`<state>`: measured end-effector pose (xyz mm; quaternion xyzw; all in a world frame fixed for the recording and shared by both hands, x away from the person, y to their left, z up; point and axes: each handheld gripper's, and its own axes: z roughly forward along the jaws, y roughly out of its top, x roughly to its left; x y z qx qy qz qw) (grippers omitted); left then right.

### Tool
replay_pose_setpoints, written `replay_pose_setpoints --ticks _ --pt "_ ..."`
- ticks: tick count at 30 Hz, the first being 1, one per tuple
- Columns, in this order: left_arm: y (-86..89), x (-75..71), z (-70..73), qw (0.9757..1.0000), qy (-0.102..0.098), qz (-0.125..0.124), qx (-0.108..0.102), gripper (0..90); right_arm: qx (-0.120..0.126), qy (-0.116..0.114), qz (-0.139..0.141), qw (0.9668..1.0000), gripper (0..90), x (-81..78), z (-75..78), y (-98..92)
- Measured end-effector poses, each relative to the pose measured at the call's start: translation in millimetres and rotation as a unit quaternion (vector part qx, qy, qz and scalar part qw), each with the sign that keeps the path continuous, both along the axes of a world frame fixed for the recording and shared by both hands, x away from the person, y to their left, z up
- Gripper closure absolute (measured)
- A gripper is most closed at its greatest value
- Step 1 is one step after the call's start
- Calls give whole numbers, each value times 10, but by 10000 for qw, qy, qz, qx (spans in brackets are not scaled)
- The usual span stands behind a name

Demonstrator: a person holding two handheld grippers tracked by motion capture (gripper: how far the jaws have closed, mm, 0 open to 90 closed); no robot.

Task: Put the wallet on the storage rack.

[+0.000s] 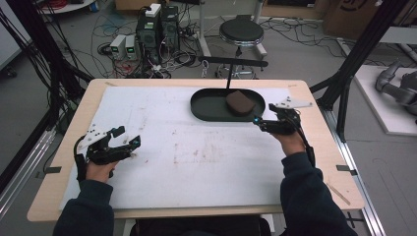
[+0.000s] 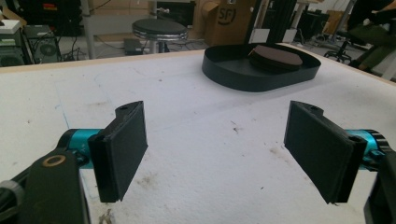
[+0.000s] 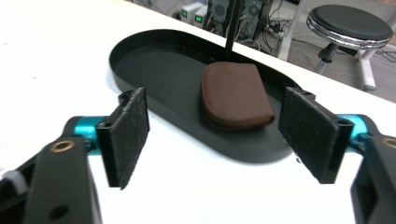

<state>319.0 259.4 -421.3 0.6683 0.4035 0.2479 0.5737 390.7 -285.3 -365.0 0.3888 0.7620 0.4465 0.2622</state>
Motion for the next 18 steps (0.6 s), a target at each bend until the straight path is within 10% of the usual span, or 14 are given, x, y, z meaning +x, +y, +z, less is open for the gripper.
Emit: replay_pose_setpoints --ticks 9,18 --pt "-45 -8 13 10000 -16 -54 47 212 151 157 -135 9997 207 -447 -234 -241" --pt "-69 -7 26 9999 -38 -99 96 212 -80 182 -166 9997 208 -567 -380 -252"
